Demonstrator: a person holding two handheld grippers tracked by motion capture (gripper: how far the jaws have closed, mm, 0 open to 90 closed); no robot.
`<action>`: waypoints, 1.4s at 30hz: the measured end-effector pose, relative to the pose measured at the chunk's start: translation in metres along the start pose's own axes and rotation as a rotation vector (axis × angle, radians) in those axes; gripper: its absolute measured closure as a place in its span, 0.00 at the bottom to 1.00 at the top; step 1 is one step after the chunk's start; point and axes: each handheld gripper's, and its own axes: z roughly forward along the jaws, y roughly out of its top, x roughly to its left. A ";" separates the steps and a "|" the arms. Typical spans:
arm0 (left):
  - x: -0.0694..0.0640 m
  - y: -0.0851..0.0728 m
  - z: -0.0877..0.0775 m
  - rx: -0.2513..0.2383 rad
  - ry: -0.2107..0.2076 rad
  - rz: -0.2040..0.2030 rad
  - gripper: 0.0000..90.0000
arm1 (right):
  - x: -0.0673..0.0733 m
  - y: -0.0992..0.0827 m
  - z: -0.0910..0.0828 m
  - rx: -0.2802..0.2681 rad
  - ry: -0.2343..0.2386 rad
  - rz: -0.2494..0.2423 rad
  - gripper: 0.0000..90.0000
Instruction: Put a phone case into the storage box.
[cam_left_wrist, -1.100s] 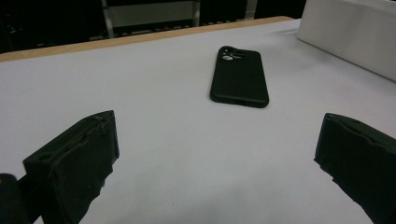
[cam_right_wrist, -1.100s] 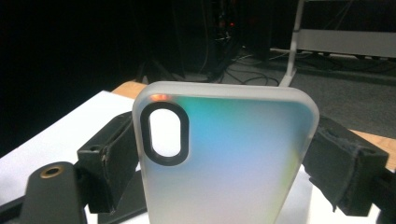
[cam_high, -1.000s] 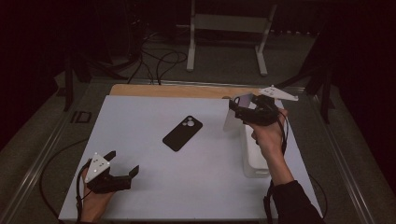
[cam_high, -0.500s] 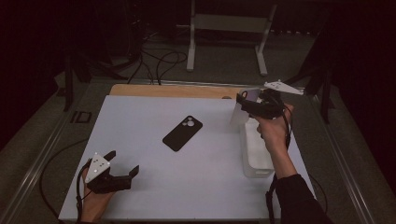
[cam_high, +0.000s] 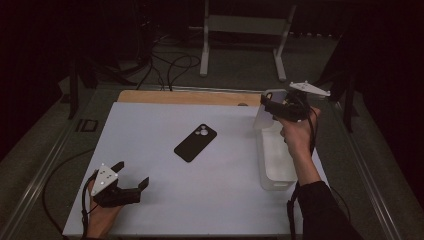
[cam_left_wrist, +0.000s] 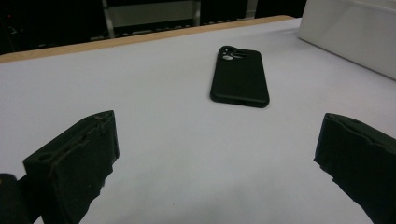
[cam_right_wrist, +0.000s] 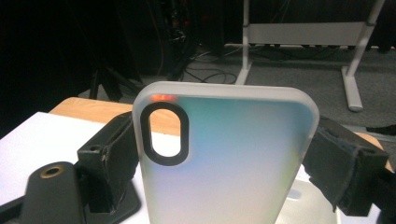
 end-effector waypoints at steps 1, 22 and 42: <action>0.000 0.000 0.000 0.000 0.000 0.000 0.00 | -0.001 0.000 0.000 0.001 -0.003 0.003 0.19; 0.000 0.000 0.000 -0.002 0.011 0.004 0.00 | -0.018 0.005 0.009 0.012 -0.075 0.012 0.19; 0.000 0.000 0.000 -0.001 0.016 0.003 0.00 | -0.033 0.000 0.024 0.060 -0.140 0.025 0.19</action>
